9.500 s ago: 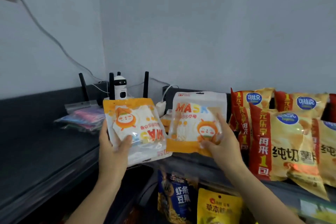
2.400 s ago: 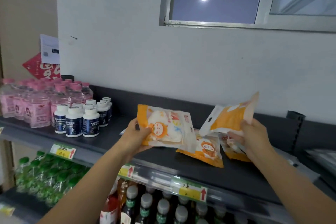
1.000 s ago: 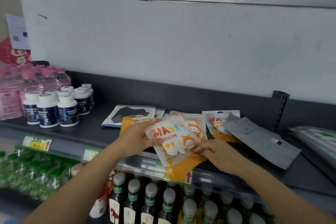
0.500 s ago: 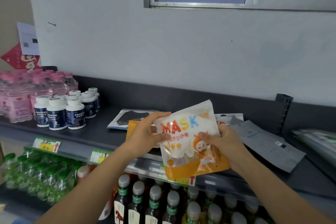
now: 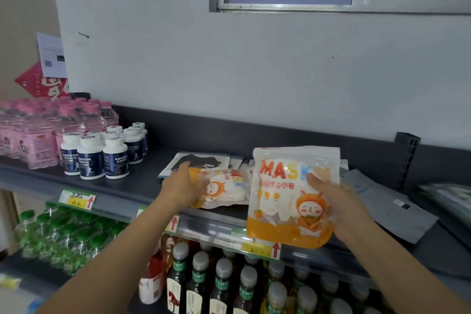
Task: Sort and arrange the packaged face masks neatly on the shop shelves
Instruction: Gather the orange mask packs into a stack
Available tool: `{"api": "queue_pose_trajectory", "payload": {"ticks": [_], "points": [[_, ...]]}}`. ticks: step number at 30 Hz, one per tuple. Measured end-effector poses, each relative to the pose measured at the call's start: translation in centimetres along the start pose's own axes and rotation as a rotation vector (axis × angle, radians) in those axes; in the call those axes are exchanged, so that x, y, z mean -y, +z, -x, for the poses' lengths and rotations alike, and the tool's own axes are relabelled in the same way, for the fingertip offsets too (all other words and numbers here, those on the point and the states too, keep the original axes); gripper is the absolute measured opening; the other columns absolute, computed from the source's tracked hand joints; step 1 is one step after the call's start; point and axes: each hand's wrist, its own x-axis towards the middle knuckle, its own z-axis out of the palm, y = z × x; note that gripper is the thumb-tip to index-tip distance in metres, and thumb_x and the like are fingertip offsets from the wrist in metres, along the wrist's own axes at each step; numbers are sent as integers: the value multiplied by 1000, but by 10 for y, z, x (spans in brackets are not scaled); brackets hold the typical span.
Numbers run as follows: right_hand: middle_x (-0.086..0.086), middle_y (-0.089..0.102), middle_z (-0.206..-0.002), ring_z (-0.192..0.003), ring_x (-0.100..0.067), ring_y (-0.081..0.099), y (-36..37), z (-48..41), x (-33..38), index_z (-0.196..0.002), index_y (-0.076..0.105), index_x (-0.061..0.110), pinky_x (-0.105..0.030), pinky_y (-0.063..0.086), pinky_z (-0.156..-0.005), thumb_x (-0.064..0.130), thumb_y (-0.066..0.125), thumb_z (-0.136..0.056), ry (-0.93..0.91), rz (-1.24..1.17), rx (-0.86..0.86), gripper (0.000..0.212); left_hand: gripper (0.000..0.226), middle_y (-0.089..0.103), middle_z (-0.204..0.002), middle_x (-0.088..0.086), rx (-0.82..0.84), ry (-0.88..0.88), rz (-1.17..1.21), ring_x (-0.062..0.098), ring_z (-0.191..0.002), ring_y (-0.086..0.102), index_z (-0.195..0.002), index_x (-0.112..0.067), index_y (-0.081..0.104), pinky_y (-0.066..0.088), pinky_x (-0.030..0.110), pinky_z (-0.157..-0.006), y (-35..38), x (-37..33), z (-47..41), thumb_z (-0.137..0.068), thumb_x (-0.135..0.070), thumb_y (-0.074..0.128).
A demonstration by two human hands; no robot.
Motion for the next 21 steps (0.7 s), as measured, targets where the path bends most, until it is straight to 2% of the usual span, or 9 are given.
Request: {"api": "queue_pose_trajectory", "payload": {"ticks": [2,5,7,10,12,13,16,18,21], "points": [[-12,74,-85,-76,-31,72,-6,0,-1,-98,67,7,-45,57,-67,21,74,-75,13,-10,-25,29,80,52,-133,12,75,-100,-175,30,-121,48,-144,-16,24,40,40,-100,2,10,0,-84,-59,55],[-11,74,-83,-76,-31,71,-8,0,-6,-98,66,7,-49,57,-71,25,75,-74,34,23,-72,31,89,56,-129,4,93,-100,-147,27,-120,50,-139,-21,28,38,42,-99,6,8,1,-72,-73,57],[-10,74,-81,-75,-30,71,-7,2,-10,-97,66,8,-48,57,-70,26,75,-75,44,41,-88,29,93,55,-129,0,108,-104,-104,24,-120,50,-138,-25,28,33,42,-101,9,0,3,-67,-71,64],[-11,74,-82,-75,-30,71,-5,6,-14,-97,66,8,-45,57,-68,23,72,-79,34,49,-91,23,99,55,-127,-1,114,-58,162,24,-116,52,-143,-24,23,40,44,-101,15,-12,5,-66,-41,83],[-11,74,-83,-76,-30,71,-5,6,-15,-98,66,9,-47,57,-71,22,72,-80,24,43,-90,23,99,52,-121,-3,123,-2,406,20,-111,53,-144,-21,21,49,36,-90,18,-22,11,-68,-15,84],[-11,74,-82,-76,-30,71,-5,7,-15,-98,66,8,-48,57,-72,22,72,-80,20,41,-95,23,96,51,-120,-4,118,33,473,17,-109,52,-143,-21,22,50,31,-85,19,-26,15,-68,-8,82],[-10,74,-84,-76,-29,71,-9,7,-15,-97,66,9,-49,57,-72,23,72,-80,19,40,-121,23,90,50,-125,-5,62,148,547,19,-116,52,-139,-27,28,52,34,-86,25,-32,20,-69,-4,80],[-11,73,-86,-77,-29,71,-13,9,-12,-97,66,9,-47,57,-70,23,72,-80,18,22,-145,23,92,48,-129,-6,38,187,604,19,-119,50,-140,-32,25,52,38,-89,27,-34,23,-71,-2,78],[-12,73,-89,-79,-30,71,-25,12,-6,-99,66,9,-49,57,-71,21,73,-79,10,-34,-177,25,96,46,-131,-9,-11,291,634,15,-120,47,-142,-37,20,49,33,-88,30,-42,30,-73,2,75]]}}
